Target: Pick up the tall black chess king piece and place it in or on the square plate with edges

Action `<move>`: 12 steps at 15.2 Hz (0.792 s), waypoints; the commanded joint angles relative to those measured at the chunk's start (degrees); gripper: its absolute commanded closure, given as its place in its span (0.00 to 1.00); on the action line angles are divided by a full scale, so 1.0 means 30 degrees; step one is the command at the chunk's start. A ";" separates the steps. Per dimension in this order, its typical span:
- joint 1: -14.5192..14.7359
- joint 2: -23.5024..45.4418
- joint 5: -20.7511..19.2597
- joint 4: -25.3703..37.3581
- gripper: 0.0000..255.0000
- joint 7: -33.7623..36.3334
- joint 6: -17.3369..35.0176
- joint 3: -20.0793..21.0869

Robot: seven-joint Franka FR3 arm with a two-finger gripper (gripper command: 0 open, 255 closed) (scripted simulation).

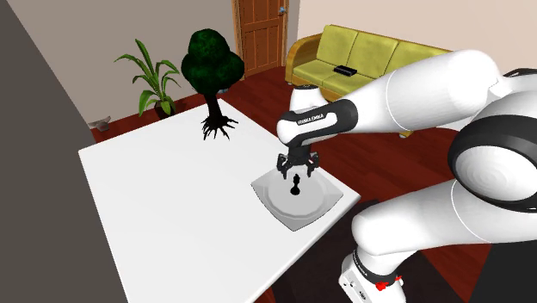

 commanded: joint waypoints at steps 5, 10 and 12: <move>-0.0169 -0.1193 -0.0388 0.1688 0.00 0.0046 -0.2885 -0.0463; -0.0169 -0.1193 -0.0389 0.1688 0.00 0.0046 -0.2885 -0.0463; -0.0169 -0.1193 -0.0389 0.1688 0.00 0.0046 -0.2885 -0.0463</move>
